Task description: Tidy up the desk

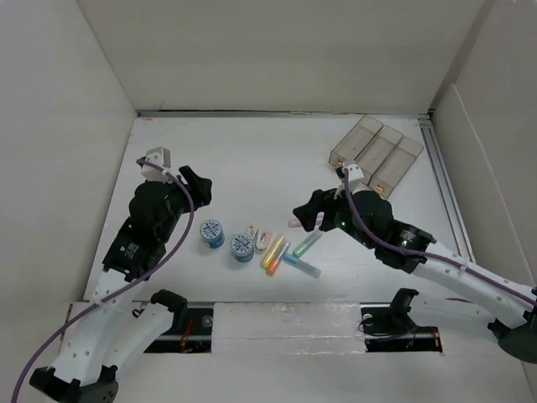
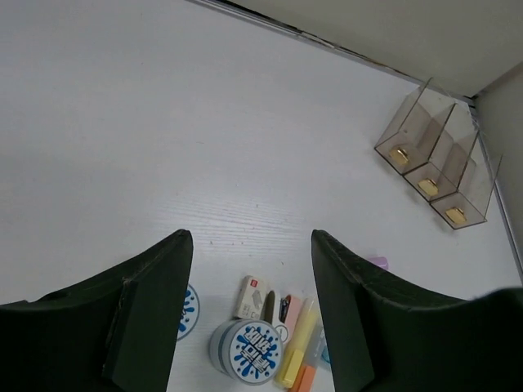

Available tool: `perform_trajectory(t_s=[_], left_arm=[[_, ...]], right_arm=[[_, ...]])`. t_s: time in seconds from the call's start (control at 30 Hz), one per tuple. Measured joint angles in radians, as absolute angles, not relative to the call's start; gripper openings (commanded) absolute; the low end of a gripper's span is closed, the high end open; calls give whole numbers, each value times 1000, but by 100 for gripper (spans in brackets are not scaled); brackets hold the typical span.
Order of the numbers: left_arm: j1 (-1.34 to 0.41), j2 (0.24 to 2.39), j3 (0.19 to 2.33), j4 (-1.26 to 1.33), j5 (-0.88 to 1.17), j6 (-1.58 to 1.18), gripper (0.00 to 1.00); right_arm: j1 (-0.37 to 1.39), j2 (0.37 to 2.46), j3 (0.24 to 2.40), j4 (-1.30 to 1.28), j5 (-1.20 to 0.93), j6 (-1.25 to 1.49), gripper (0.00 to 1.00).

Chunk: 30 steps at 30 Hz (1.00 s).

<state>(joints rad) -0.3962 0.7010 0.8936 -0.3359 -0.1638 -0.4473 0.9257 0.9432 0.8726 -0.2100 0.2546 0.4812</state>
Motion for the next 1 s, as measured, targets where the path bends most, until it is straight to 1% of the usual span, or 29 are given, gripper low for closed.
perform_trajectory(t_s=[0.03, 0.07, 0.13, 0.17, 0.23, 0.27, 0.3, 0.33, 0.37, 0.4, 0.57, 0.6, 0.63, 0.67, 0.7, 0.73, 0.77, 0.8, 1.0], left_arm=[[-396, 697, 895, -333, -159, -442, 56], [-396, 697, 899, -334, -157, -437, 56], [-396, 699, 908, -334, -156, -425, 54], [-396, 699, 915, -334, -154, -420, 52], [-396, 696, 928, -333, -154, -410, 40], [-396, 691, 933, -331, -155, -405, 33], [-396, 685, 933, -327, -158, -400, 14], [-396, 677, 934, -325, -160, -393, 14], [-396, 671, 934, -321, -162, -387, 1], [-396, 669, 934, -315, -162, -388, 0], [-396, 672, 934, -283, -168, -376, 1], [-396, 676, 934, -278, -169, -376, 9], [-396, 682, 934, -275, -170, -372, 18], [-396, 690, 934, -273, -170, -370, 34], [-396, 698, 933, -273, -173, -366, 41], [-396, 703, 929, -271, -173, -367, 45], [-396, 707, 926, -271, -176, -368, 48], [-396, 712, 923, -272, -178, -368, 49], [-396, 716, 894, -273, -187, -363, 49]], right_arm=[[926, 943, 868, -212, 255, 484, 69], [926, 943, 865, -219, 256, 487, 34], [926, 942, 853, -220, 256, 493, 0], [926, 942, 849, -224, 254, 491, 0], [926, 943, 844, -232, 247, 497, 0], [926, 943, 842, -236, 242, 496, 0], [926, 944, 838, -247, 228, 495, 0], [926, 944, 838, -248, 227, 495, 0], [928, 944, 835, -255, 226, 495, 0], [931, 943, 833, -264, 226, 496, 0], [945, 926, 822, -306, 228, 502, 0], [945, 922, 822, -313, 228, 505, 2], [945, 920, 822, -319, 230, 510, 15], [945, 922, 822, -328, 232, 520, 26], [945, 928, 822, -338, 234, 529, 38], [945, 940, 822, -345, 234, 540, 58], [945, 956, 820, -350, 232, 549, 65], [945, 974, 817, -352, 230, 556, 67], [945, 1128, 782, -360, 254, 611, 68]])
